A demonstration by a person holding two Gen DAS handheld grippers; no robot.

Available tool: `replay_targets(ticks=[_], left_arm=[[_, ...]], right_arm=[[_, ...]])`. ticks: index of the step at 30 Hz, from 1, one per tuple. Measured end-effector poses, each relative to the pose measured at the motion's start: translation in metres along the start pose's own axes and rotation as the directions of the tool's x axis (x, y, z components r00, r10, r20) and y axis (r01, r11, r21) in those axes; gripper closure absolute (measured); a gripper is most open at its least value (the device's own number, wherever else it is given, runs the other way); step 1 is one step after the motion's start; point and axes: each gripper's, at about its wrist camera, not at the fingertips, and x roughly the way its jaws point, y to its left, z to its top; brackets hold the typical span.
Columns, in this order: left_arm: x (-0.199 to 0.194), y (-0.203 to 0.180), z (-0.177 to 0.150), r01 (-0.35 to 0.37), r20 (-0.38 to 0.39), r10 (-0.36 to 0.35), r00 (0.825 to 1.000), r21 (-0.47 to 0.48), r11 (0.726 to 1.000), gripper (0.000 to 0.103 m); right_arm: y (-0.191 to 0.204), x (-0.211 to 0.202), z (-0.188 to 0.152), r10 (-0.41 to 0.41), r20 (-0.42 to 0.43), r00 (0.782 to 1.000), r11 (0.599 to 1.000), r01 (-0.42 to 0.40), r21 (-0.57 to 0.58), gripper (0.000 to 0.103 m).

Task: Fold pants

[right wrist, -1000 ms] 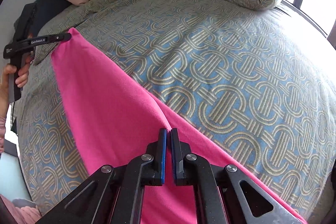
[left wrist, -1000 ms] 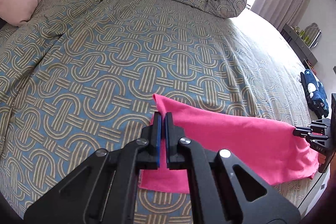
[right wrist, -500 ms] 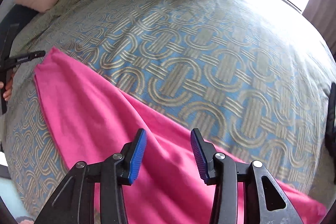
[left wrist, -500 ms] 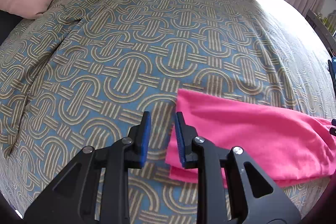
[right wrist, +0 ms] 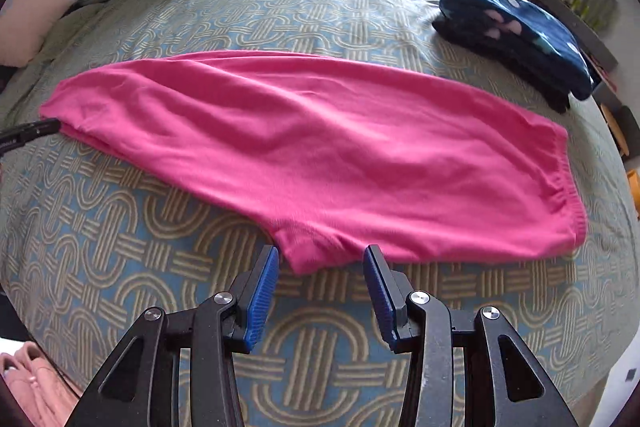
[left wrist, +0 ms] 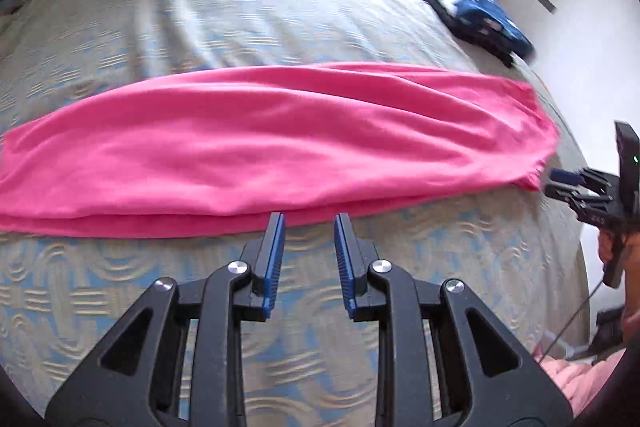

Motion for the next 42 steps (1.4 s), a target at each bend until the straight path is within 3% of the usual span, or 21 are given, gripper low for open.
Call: replay_targets(ticks=[3,5,10,14,18,20,23,27,33,35,38,42], left_arm=[[0.023,-0.073,0.003,0.149,-0.051,-0.144,0.988,0.133,0.980,0.077],[0.038,-0.116,0.007,0.217,-0.087,-0.203,0.975,0.196,0.956,0.077],[0.075,-0.194,0.021,0.281,-0.153,-0.248,0.957,0.260,0.924,0.077],[0.101,-0.225,0.022,0.282,-0.226,-0.222,0.949,0.287,0.916,0.077],[0.104,-0.239,0.027,0.243,-0.223,-0.177,0.959,0.317,0.917,0.077],[0.098,-0.242,0.029,0.225,-0.202,-0.166,0.965,0.321,0.920,0.077],[0.089,-0.244,0.028,0.202,-0.182,-0.147,0.972,0.340,0.918,0.068],[0.103,-0.248,0.032,0.172,-0.194,-0.108,0.975,0.354,0.919,0.065],[0.122,-0.260,0.043,0.168,-0.173,-0.118,0.978,0.313,0.935,0.065],[0.124,-0.264,0.046,0.186,-0.185,-0.133,0.974,0.306,0.934,0.093],[0.119,-0.267,0.044,0.172,-0.170,-0.121,0.978,0.322,0.931,0.097],[0.113,-0.267,0.041,0.176,-0.167,-0.127,0.978,0.322,0.930,0.097]], right_arm=[[-0.017,-0.008,-0.014,0.004,0.040,0.999,0.999,-0.006,0.049,0.058],[-0.032,-0.013,-0.019,0.010,0.075,0.997,0.994,-0.018,0.106,0.058],[-0.084,-0.023,-0.044,-0.023,0.129,0.991,0.963,-0.013,0.270,0.058],[-0.147,-0.026,-0.067,-0.012,0.176,0.984,0.888,-0.070,0.454,0.056],[-0.202,-0.028,-0.089,0.000,0.233,0.972,0.781,-0.145,0.607,0.049],[-0.214,-0.027,-0.094,-0.028,0.234,0.972,0.784,-0.124,0.608,0.049],[-0.220,-0.025,-0.100,-0.056,0.227,0.972,0.804,-0.091,0.587,0.049],[-0.226,-0.018,-0.105,-0.028,0.244,0.969,0.797,-0.126,0.591,0.049],[-0.233,-0.016,-0.097,0.001,0.276,0.961,0.791,-0.170,0.588,0.047],[-0.239,-0.015,-0.091,0.009,0.285,0.959,0.786,-0.183,0.591,0.039],[-0.252,-0.010,-0.080,0.044,0.311,0.949,0.754,-0.236,0.613,0.033],[-0.269,0.009,-0.063,0.152,0.348,0.925,0.684,-0.353,0.639,0.028]])
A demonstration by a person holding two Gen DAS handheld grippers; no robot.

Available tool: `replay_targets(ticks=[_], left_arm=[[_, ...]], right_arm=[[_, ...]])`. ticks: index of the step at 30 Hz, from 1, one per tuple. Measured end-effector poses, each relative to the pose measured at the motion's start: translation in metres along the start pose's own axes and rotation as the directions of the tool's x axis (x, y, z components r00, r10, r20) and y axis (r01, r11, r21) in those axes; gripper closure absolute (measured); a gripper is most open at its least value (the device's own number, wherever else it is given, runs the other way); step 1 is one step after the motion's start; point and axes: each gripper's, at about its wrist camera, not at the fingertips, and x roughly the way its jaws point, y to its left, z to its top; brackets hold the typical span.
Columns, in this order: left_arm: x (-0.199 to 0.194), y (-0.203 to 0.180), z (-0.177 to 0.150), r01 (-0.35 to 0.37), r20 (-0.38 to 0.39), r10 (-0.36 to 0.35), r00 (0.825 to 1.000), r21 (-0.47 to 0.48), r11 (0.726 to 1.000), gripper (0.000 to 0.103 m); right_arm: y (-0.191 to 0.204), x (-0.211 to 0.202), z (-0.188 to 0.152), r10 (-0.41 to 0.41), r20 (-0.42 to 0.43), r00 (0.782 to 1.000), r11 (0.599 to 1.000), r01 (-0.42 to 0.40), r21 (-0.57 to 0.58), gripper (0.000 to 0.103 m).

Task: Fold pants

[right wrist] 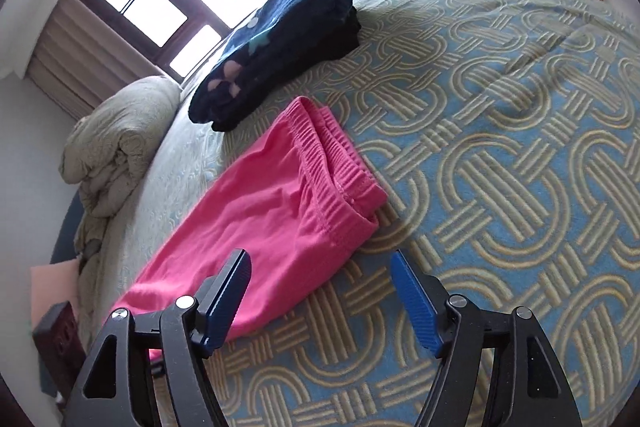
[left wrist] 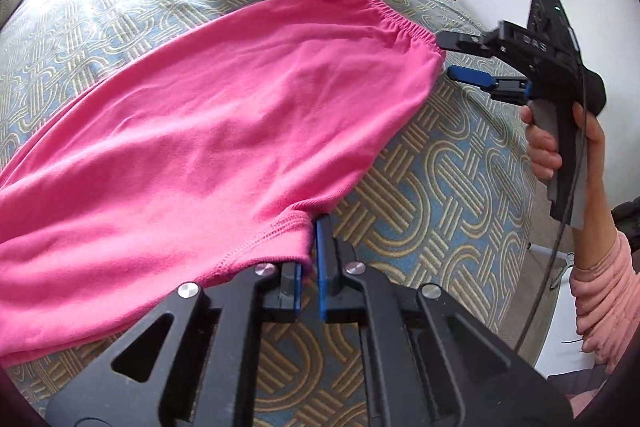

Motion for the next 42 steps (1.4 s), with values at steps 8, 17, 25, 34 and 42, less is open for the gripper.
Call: replay_targets(ticks=[8,17,25,34,42], left_arm=[[-0.003,-0.021,-0.002,-0.007,0.017,0.006,1.000,0.064,0.998,0.097],[0.010,-0.038,-0.012,0.001,0.001,-0.001,1.000,0.081,0.997,0.089],[-0.008,-0.027,-0.011,0.015,-0.011,-0.015,1.000,0.041,0.999,0.082],[-0.066,0.026,-0.034,-0.066,0.011,0.067,0.998,-0.061,0.996,0.072],[-0.096,0.145,-0.016,-0.270,0.063,0.302,0.951,-0.306,0.913,0.062]], right_arm=[[0.016,0.015,0.024,-0.169,0.065,0.983,0.985,0.170,-0.012,0.092],[-0.034,0.006,0.016,-0.181,0.000,0.983,0.979,0.180,0.095,0.079],[0.017,-0.035,0.033,-0.611,0.253,0.750,0.781,0.623,0.040,0.053],[0.067,0.056,0.078,-0.383,0.088,0.920,0.872,0.391,-0.293,0.052],[0.063,0.077,0.088,-0.402,0.081,0.912,0.879,0.409,-0.247,0.088]])
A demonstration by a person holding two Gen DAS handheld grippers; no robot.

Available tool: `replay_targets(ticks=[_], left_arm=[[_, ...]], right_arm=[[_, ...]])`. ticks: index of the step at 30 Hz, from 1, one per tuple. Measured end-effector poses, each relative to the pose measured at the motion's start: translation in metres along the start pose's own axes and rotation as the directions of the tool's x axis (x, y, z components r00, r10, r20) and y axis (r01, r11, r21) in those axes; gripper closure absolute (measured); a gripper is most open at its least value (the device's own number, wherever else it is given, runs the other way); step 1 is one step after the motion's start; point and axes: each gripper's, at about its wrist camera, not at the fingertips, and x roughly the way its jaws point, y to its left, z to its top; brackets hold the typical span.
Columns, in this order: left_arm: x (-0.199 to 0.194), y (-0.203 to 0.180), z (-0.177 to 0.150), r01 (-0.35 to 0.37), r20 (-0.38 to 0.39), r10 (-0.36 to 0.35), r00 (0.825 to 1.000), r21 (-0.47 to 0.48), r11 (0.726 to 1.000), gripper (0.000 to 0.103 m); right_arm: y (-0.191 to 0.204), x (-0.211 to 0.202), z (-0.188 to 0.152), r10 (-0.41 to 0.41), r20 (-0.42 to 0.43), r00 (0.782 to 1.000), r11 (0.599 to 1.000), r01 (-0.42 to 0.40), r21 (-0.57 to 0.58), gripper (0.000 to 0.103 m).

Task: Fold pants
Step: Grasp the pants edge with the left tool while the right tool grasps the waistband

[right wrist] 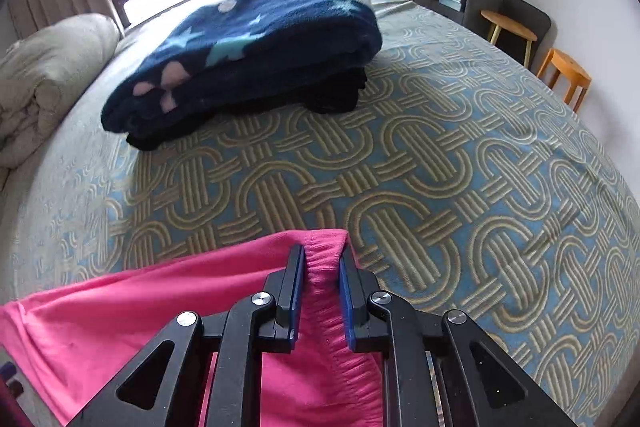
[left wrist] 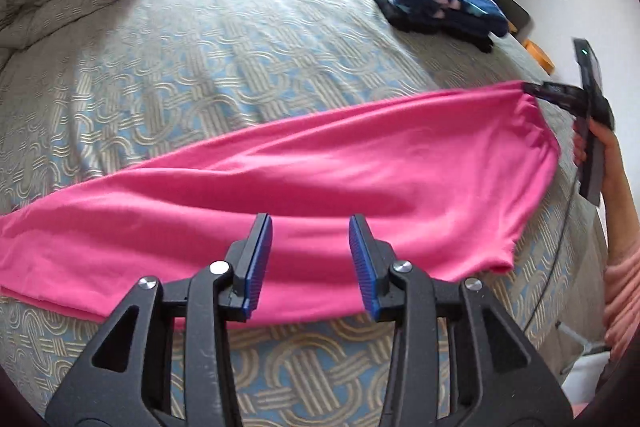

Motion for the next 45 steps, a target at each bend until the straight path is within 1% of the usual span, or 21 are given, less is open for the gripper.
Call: replay_targets(ticks=[3,5,8,11,13,16,18,21,24,26,28,30,32,35,38,39,40,41,42,43,45], left_arm=[[0.015,0.018,0.013,-0.035,0.000,0.035,0.999,-0.010,0.999,0.061],[0.027,0.023,0.020,-0.079,-0.008,0.079,0.997,0.017,0.997,0.061],[0.044,0.027,0.025,-0.114,-0.033,0.116,0.993,0.062,0.992,0.061],[0.048,0.025,0.026,-0.116,-0.045,0.120,0.992,0.084,0.990,0.061],[0.050,0.025,0.025,-0.122,-0.050,0.127,0.991,0.089,0.989,0.061],[0.049,0.031,0.020,-0.126,-0.062,0.130,0.990,0.064,0.990,0.061],[0.042,0.031,0.013,-0.087,-0.064,0.089,0.994,0.038,0.996,0.061],[0.024,0.009,-0.001,0.034,-0.057,-0.032,0.998,0.046,0.998,0.061],[0.008,-0.039,-0.019,0.200,-0.086,-0.189,0.978,0.150,0.968,0.061],[0.002,-0.078,-0.030,0.313,-0.125,-0.291,0.949,0.234,0.920,0.061],[0.003,-0.113,-0.040,0.385,-0.177,-0.346,0.921,0.295,0.874,0.061],[0.011,-0.142,-0.047,0.387,-0.204,-0.333,0.921,0.359,0.850,0.061],[0.023,-0.161,-0.050,0.359,-0.213,-0.296,0.931,0.385,0.850,0.061],[0.036,-0.173,-0.043,0.319,-0.189,-0.265,0.945,0.368,0.873,0.061],[0.037,-0.178,-0.032,0.351,-0.176,-0.308,0.935,0.329,0.877,0.061],[0.038,-0.182,-0.030,0.370,-0.183,-0.327,0.927,0.322,0.871,0.067],[0.039,-0.187,-0.029,0.389,-0.193,-0.343,0.919,0.314,0.866,0.085],[0.040,-0.193,-0.030,0.370,-0.193,-0.322,0.927,0.320,0.872,0.086],[0.040,-0.199,-0.034,0.344,-0.182,-0.297,0.937,0.342,0.875,0.086],[0.040,-0.203,-0.040,0.330,-0.179,-0.283,0.942,0.360,0.872,0.086],[0.040,-0.206,-0.054,0.306,-0.175,-0.257,0.950,0.378,0.874,0.086]], right_arm=[[-0.012,-0.008,0.006,-0.051,0.056,0.997,0.997,0.048,0.061,0.088],[-0.020,0.001,0.012,-0.077,0.026,0.997,0.993,0.075,0.091,0.088],[-0.023,0.013,0.013,-0.044,-0.010,0.999,0.996,0.045,0.077,0.087],[-0.017,0.011,0.008,-0.033,-0.001,0.999,0.999,0.033,0.032,0.083],[-0.017,0.010,0.006,-0.014,-0.012,1.000,1.000,0.014,0.020,0.068],[-0.025,-0.001,0.002,0.000,-0.010,1.000,0.999,0.000,0.052,0.054],[-0.031,-0.015,-0.004,-0.007,0.018,1.000,0.998,0.005,0.067,0.053],[-0.043,-0.038,-0.020,-0.006,0.035,0.999,0.997,0.004,0.073,0.050],[-0.054,-0.056,-0.046,0.014,0.010,1.000,0.997,-0.014,0.069,0.050],[-0.059,-0.064,-0.062,0.021,-0.012,1.000,0.998,-0.021,0.062,0.050],[-0.061,-0.068,-0.075,0.031,-0.030,0.999,0.997,-0.028,0.068,0.049],[-0.064,-0.067,-0.084,0.059,-0.052,0.997,0.995,-0.054,0.089,0.049],[-0.066,-0.064,-0.089,0.099,-0.068,0.993,0.989,-0.090,0.120,0.049],[-0.066,-0.058,-0.093,0.143,-0.077,0.987,0.980,-0.131,0.151,0.049],[-0.063,-0.056,-0.094,0.148,-0.055,0.987,0.981,-0.139,0.137,0.049],[-0.061,-0.054,-0.094,0.151,-0.048,0.987,0.980,-0.143,0.135,0.049],[-0.061,-0.052,-0.093,0.153,-0.042,0.987,0.980,-0.146,0.136,0.049],[-0.061,-0.049,-0.093,0.154,-0.034,0.988,0.979,-0.148,0.139,0.051],[-0.062,-0.047,-0.093,0.159,-0.029,0.987,0.978,-0.153,0.139,0.072],[-0.060,-0.044,-0.092,0.148,-0.023,0.989,0.981,-0.144,0.129,0.086],[-0.060,-0.044,-0.093,0.122,-0.007,0.992,0.986,-0.121,0.116,0.087]])
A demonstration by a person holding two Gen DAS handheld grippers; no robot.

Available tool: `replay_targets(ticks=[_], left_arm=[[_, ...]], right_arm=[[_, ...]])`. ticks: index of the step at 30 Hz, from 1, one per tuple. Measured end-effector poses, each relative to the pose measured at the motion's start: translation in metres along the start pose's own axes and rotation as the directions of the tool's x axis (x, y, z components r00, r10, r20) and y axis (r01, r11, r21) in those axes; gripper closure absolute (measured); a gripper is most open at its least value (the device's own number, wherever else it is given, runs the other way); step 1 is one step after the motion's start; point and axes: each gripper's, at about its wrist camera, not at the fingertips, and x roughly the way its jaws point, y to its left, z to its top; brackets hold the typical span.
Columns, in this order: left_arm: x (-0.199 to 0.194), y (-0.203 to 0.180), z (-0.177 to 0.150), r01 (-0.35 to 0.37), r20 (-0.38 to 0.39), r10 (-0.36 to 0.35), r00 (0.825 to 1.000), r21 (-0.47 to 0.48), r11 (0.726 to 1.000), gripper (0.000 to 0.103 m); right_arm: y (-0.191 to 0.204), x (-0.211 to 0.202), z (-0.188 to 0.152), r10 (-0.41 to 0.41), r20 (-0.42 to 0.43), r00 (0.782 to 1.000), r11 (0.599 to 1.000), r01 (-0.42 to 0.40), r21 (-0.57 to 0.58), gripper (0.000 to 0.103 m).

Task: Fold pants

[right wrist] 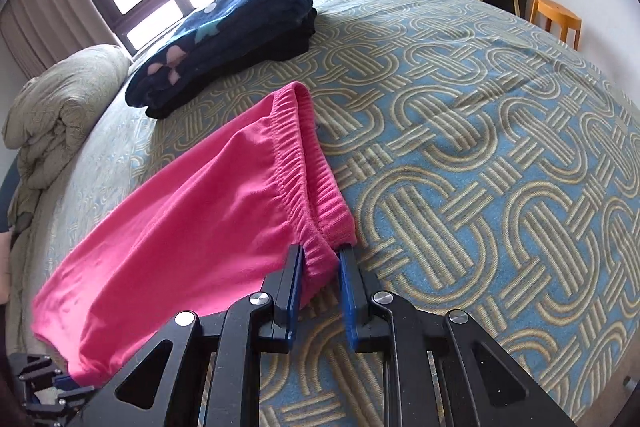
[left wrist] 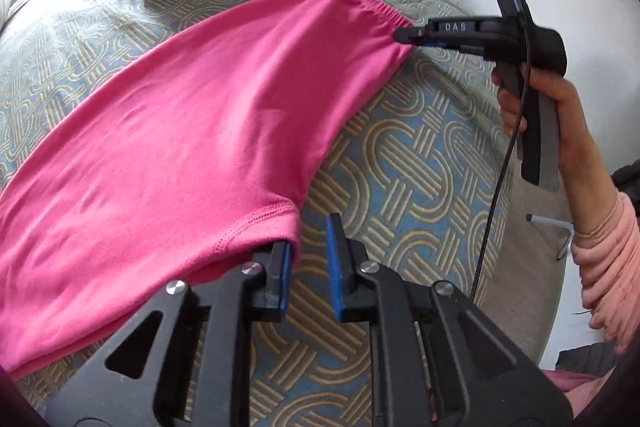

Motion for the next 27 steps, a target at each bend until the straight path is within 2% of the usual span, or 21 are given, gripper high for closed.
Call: replay_targets(ticks=[3,6,8,9,11,13,16,18,19,21,23,27], left_arm=[[0.005,0.003,-0.014,0.000,-0.018,-0.001,1.000,-0.029,1.000,0.086],[0.006,0.006,-0.017,0.004,-0.006,-0.005,1.000,-0.053,0.999,0.086],[0.003,0.005,-0.016,0.002,0.004,-0.001,1.000,-0.056,0.998,0.086],[0.001,0.004,-0.017,-0.004,0.009,0.005,1.000,-0.054,0.999,0.086],[-0.002,0.002,-0.018,-0.023,0.019,0.024,1.000,-0.043,0.999,0.086],[-0.002,0.000,-0.020,-0.037,0.025,0.038,0.999,-0.040,0.999,0.085],[-0.002,-0.001,-0.020,-0.044,0.030,0.046,0.998,-0.043,0.998,0.083],[-0.002,-0.002,-0.019,-0.047,0.035,0.048,0.998,-0.044,0.998,0.083],[-0.003,-0.001,-0.019,-0.046,0.038,0.048,0.998,-0.045,0.998,0.083],[-0.005,-0.001,-0.019,-0.043,0.044,0.045,0.998,-0.049,0.998,0.083],[-0.005,0.000,-0.020,-0.040,0.045,0.042,0.998,-0.053,0.998,0.082],[-0.006,-0.004,-0.020,-0.040,0.047,0.042,0.998,-0.047,0.998,0.075]], right_arm=[[-0.005,-0.007,-0.001,-0.007,0.034,0.999,1.000,0.008,-0.008,0.087],[-0.019,0.001,-0.001,0.043,0.002,0.999,0.999,-0.043,0.032,0.086],[-0.024,0.001,-0.003,0.055,0.000,0.998,0.998,-0.055,0.044,0.085],[-0.024,-0.001,-0.003,0.048,-0.001,0.999,0.998,-0.048,0.047,0.081],[-0.021,-0.007,-0.003,0.006,-0.002,1.000,0.999,-0.006,0.049,0.072],[-0.018,-0.014,-0.003,-0.063,-0.005,0.998,0.997,0.064,0.044,0.057],[-0.011,-0.029,-0.004,-0.146,0.047,0.988,0.989,0.144,0.031,0.056],[-0.005,-0.041,-0.003,-0.229,0.101,0.968,0.973,0.229,0.012,0.055],[-0.003,-0.046,-0.002,-0.246,0.117,0.962,0.969,0.247,0.008,0.055],[0.002,-0.055,0.000,-0.206,0.132,0.970,0.978,0.208,0.000,0.055],[0.011,-0.058,0.001,-0.124,0.130,0.984,0.992,0.128,-0.022,0.055],[0.044,-0.040,0.001,0.019,0.078,0.997,0.997,-0.013,-0.078,0.055]])
